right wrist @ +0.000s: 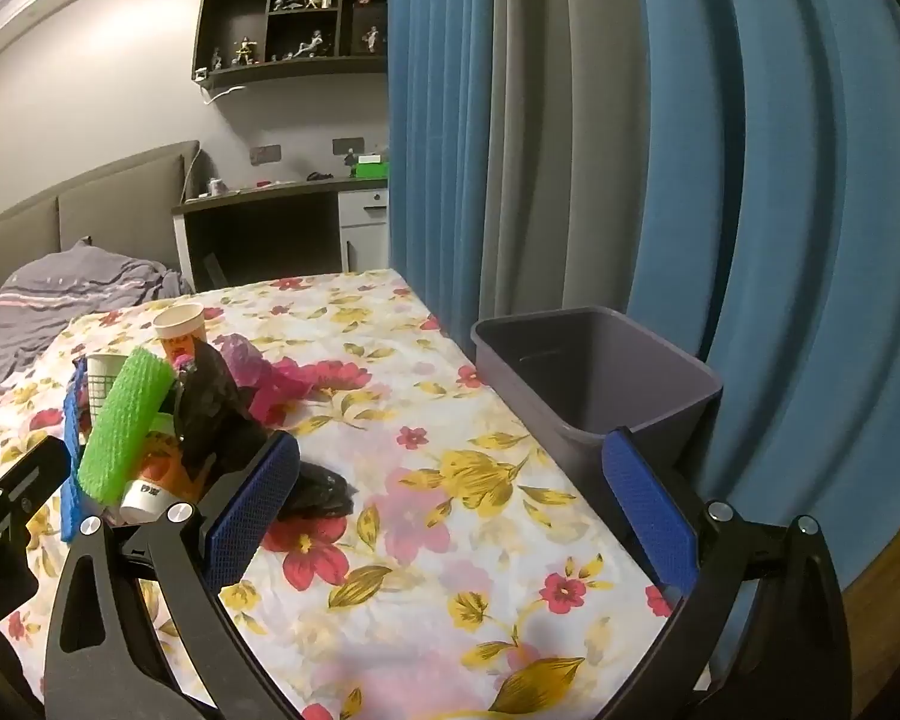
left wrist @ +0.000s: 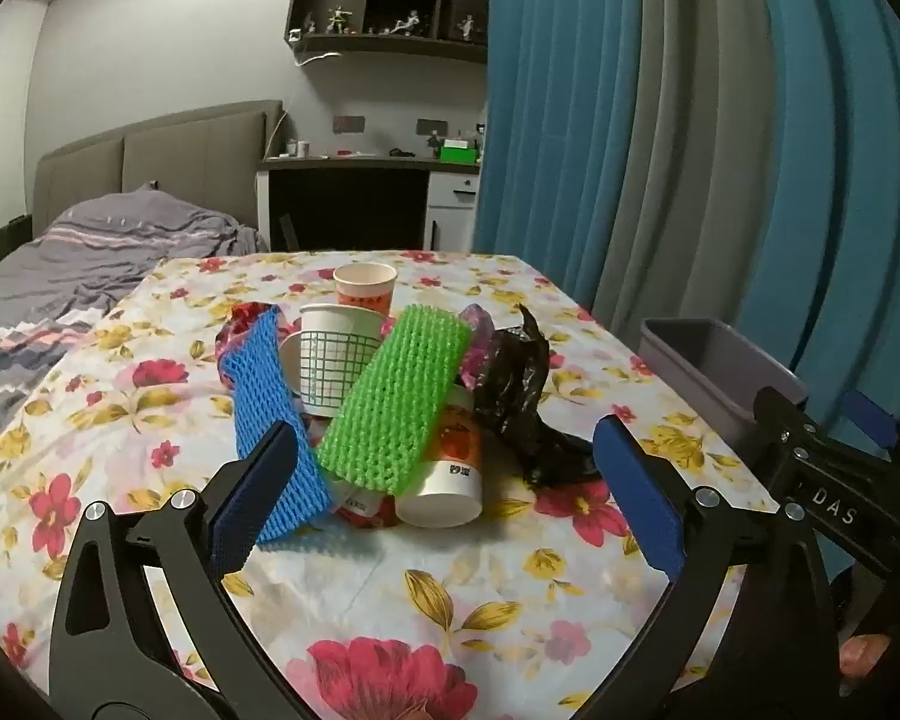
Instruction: Collect trash
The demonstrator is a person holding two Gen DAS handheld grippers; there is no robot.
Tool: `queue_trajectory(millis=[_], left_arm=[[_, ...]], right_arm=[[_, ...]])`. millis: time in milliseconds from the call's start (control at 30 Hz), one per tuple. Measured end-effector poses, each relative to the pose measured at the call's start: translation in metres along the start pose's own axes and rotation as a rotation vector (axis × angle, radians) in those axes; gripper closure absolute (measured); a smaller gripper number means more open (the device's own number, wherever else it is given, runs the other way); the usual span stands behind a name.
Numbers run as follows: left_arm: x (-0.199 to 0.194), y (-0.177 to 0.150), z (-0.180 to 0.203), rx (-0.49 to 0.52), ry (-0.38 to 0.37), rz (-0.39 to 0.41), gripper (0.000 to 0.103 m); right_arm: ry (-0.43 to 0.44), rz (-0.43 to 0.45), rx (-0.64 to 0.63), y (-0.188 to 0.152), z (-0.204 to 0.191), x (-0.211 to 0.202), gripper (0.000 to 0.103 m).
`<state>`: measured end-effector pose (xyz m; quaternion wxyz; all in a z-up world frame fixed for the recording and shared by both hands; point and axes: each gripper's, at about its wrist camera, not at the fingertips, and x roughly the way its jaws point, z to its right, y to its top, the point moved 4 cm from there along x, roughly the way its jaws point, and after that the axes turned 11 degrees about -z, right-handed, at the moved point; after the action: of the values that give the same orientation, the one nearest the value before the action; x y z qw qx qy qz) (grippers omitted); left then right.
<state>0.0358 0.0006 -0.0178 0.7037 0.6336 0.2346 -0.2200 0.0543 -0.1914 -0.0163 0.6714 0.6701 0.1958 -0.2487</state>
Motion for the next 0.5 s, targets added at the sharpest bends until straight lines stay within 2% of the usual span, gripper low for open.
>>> queue_trajectory(millis=[233, 267, 500], left_arm=[[-0.0005, 0.0004, 0.0019, 0.010, -0.009, -0.003, 0.006], [-0.0008, 0.0007, 0.0025, 0.011, -0.010, -0.003, 0.006], [-0.0034, 0.0022, 0.0042, 0.002, -0.021, 0.002, 0.006]], right_arm=[[0.018, 0.001, 0.004, 0.0006, 0.0097, 0.0003, 0.005], [-0.015, 0.008, -0.008, 0.0005, 0.0021, -0.0010, 0.005], [-0.015, 0.011, -0.005, 0.0061, 0.0024, -0.0077, 0.005]])
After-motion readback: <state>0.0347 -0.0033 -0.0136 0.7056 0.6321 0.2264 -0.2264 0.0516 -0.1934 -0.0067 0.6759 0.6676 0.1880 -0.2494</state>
